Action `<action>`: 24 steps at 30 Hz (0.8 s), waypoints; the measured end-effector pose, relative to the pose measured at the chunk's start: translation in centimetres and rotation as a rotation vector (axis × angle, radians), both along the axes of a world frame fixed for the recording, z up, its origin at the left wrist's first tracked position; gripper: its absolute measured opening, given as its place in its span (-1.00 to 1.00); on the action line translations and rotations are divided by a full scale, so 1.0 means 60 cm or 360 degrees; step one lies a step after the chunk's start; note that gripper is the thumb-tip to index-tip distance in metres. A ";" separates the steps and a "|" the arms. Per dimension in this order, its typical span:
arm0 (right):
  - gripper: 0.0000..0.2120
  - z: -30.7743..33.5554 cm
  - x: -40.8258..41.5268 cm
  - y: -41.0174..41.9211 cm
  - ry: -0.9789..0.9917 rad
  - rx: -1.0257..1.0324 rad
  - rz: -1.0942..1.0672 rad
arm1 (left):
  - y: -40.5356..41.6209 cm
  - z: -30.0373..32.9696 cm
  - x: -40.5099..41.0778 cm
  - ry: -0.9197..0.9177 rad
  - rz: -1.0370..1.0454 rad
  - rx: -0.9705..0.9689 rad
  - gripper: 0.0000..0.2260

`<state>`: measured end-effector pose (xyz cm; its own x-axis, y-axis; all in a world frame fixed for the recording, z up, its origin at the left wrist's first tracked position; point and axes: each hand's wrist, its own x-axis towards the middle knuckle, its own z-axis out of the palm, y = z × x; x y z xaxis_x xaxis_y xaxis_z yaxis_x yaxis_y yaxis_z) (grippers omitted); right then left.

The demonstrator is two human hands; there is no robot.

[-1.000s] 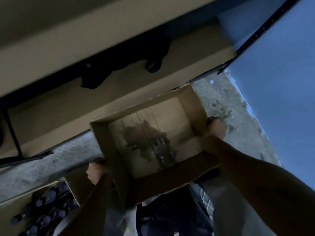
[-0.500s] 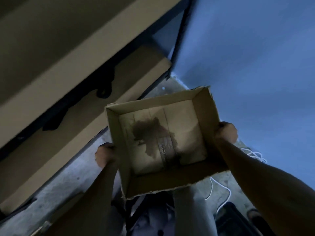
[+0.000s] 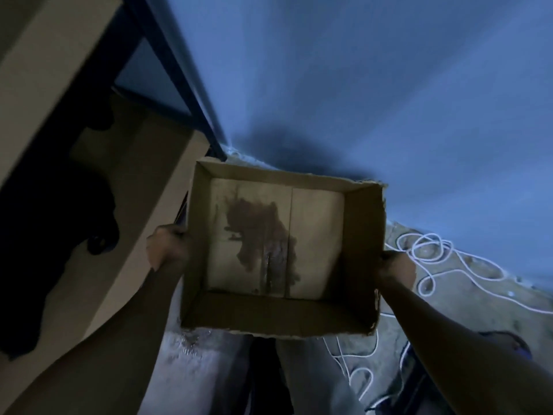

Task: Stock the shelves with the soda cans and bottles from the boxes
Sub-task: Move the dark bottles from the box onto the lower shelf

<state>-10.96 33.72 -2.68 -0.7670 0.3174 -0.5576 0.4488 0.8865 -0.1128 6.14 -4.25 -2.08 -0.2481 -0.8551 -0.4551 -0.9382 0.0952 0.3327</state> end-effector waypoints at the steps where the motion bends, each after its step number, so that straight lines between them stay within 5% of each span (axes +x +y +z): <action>1: -0.77 -0.011 0.002 0.004 -0.0008 0.0008 -0.0045 | 0.002 -0.005 -0.011 -0.0005 -0.0016 0.0002 -0.78; 12: -0.76 -0.085 0.025 -0.041 0.0122 0.0003 -0.0311 | 0.012 -0.062 -0.102 0.0213 -0.0165 0.0230 -0.61; 18: -0.73 -0.103 0.018 -0.092 0.0059 -0.0090 -0.0264 | -0.002 -0.066 -0.110 0.0096 -0.0285 0.0481 -0.64; 24: -0.76 -0.125 0.031 -0.094 0.0044 -0.0084 -0.0134 | 0.030 -0.080 -0.112 0.0027 -0.0295 0.0833 -0.46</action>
<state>-9.11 28.11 -10.17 -0.7544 0.3520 -0.5541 0.5175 0.8382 -0.1721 -0.61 -2.48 -6.87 -0.3841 -0.4574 -0.8021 -0.9155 0.0762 0.3949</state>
